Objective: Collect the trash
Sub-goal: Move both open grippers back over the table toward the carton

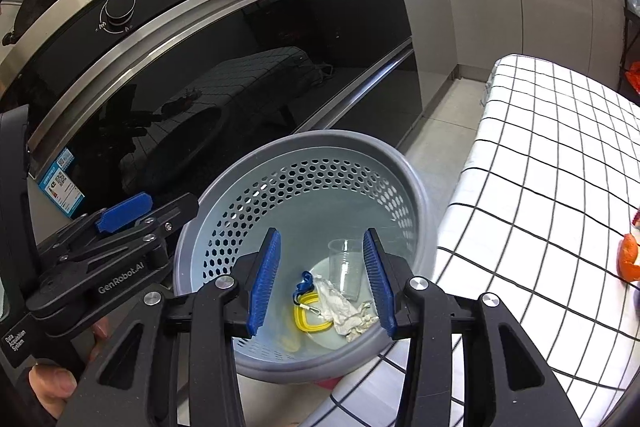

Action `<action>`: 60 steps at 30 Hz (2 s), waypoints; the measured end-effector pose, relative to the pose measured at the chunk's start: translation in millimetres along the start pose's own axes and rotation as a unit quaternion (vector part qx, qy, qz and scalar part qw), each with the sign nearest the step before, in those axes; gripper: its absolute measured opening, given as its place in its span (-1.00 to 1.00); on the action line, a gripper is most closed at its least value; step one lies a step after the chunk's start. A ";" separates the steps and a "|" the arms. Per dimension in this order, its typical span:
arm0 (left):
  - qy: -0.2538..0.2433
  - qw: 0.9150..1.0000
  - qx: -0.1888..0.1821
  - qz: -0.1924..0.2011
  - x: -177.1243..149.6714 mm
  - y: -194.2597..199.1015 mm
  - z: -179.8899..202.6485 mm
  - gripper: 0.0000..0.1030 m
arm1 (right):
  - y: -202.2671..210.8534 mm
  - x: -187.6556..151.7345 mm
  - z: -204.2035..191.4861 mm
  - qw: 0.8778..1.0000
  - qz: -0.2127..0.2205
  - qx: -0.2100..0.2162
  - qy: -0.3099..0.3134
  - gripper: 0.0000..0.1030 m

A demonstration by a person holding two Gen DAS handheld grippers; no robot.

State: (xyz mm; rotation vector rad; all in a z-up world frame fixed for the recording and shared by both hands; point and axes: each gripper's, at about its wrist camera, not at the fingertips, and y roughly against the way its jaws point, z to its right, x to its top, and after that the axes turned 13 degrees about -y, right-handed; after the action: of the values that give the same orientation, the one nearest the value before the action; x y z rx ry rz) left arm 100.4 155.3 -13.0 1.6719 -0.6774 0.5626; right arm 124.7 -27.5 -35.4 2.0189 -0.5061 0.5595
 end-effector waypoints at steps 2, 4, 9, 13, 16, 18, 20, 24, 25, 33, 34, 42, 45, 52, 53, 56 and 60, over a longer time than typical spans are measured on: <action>-0.003 1.000 -0.001 0.005 -0.2 3.2 4.1 0.26 | 3.9 -1.0 2.8 1.000 0.003 -0.004 -0.002 -0.20; -0.006 1.000 -0.002 0.010 -0.5 5.9 8.2 0.29 | 8.8 -2.5 6.1 1.000 0.008 -0.009 -0.005 -0.20; -0.018 1.000 -0.008 0.022 1.6 14.0 21.3 0.39 | 28.4 -6.8 17.7 0.999 0.022 -0.022 -0.015 -0.16; -0.024 0.999 -0.017 0.031 1.4 22.2 33.9 0.46 | 48.4 -9.8 29.9 0.998 0.039 -0.035 -0.025 -0.10; -0.029 0.999 -0.028 0.035 2.1 27.0 44.5 0.51 | 64.9 -11.1 42.7 0.997 0.054 -0.049 -0.033 -0.04; -0.033 0.998 -0.037 0.038 2.3 30.6 53.7 0.53 | 74.6 -13.4 50.4 0.996 0.063 -0.059 -0.038 -0.03; -0.039 0.997 -0.045 0.041 2.7 34.8 63.8 0.53 | 85.6 -15.5 60.4 0.994 0.071 -0.071 -0.044 -0.01; -0.056 0.995 -0.066 0.049 2.8 42.8 88.7 0.55 | 112.1 -19.8 84.6 0.990 0.089 -0.095 -0.058 0.02; -0.061 0.994 -0.071 0.051 2.5 44.7 96.1 0.56 | 119.4 -22.5 91.5 0.988 0.094 -0.101 -0.063 0.03; -0.098 0.987 -0.111 0.057 3.8 53.4 152.1 0.57 | 173.2 -36.1 151.2 0.975 0.124 -0.152 -0.106 0.09; -0.104 0.986 -0.115 0.058 3.2 54.9 159.8 0.59 | 179.6 -36.4 160.2 0.973 0.126 -0.159 -0.112 0.09; -0.138 0.978 -0.140 0.062 -3.9 63.1 206.3 0.61 | 223.0 -57.0 226.3 0.956 0.132 -0.207 -0.161 0.12; -0.141 0.977 -0.149 0.060 -3.4 62.2 217.3 0.61 | 226.5 -65.9 241.5 0.950 0.126 -0.228 -0.170 0.12; -0.147 0.974 -0.162 0.056 -3.1 60.5 234.2 0.61 | 200.3 -79.9 251.1 0.943 0.094 -0.269 -0.173 0.12; -0.148 0.974 -0.164 0.056 -3.1 60.4 236.1 0.61 | 195.1 -81.3 250.4 0.943 0.089 -0.274 -0.168 0.12; -0.150 0.973 -0.166 0.055 -2.5 59.6 239.2 0.61 | 183.9 -83.4 250.3 0.942 0.082 -0.280 -0.167 0.12; -0.151 0.973 -0.169 0.052 -2.6 57.8 242.4 0.61 | 171.5 -83.3 253.9 0.940 0.074 -0.285 -0.175 0.12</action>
State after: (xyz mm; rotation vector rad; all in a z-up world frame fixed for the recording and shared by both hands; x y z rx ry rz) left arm 59.4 -90.3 -22.0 1.4166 -1.0271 0.2474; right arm 7.6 -319.4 -78.9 1.5252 -0.9250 0.1066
